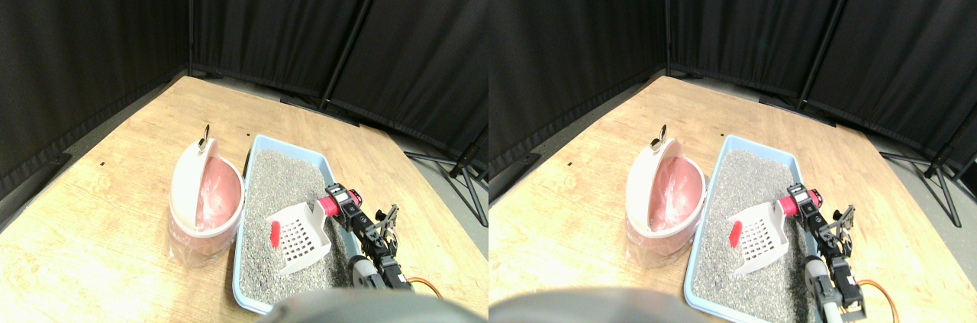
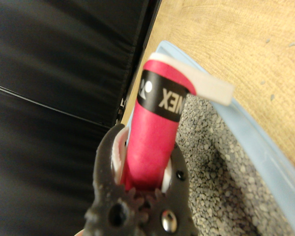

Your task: Scoop (unimanual)

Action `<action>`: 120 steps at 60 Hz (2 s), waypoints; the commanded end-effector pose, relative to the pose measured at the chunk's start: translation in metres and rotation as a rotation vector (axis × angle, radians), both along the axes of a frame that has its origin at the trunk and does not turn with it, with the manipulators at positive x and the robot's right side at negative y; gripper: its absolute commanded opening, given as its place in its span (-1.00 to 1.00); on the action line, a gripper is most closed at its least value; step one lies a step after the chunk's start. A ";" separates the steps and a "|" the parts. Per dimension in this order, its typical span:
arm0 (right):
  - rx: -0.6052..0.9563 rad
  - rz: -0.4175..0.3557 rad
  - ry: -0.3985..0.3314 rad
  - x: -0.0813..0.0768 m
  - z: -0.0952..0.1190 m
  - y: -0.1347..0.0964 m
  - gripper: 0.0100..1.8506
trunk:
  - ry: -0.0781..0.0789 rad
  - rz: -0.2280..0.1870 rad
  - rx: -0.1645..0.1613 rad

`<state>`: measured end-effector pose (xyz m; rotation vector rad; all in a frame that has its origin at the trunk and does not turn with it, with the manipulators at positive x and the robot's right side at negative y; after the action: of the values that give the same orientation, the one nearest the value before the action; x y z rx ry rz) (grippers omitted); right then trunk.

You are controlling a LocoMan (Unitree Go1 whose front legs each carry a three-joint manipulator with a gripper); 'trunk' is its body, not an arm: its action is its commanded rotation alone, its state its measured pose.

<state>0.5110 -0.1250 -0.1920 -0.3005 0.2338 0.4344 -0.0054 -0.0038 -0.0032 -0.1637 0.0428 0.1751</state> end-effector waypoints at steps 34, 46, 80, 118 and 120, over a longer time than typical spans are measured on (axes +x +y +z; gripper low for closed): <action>0.504 -0.256 -0.103 0.015 0.018 -0.050 -0.95 | 0.012 -0.014 0.010; 0.665 -0.317 -0.154 0.016 0.038 -0.054 -0.95 | 0.003 -0.013 0.013; 0.858 -0.337 -0.176 0.017 0.071 -0.054 -0.95 | -0.014 -0.007 0.006; 1.115 -0.428 -0.148 0.016 0.058 -0.053 -0.95 | -0.011 -0.002 0.003; 1.110 -0.422 -0.150 0.017 0.059 -0.053 -0.95 | -0.010 -0.001 0.003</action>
<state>0.5265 -0.1817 -0.1451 0.7659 -0.0566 0.0462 0.0010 -0.0018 -0.0024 -0.1528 0.0400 0.1618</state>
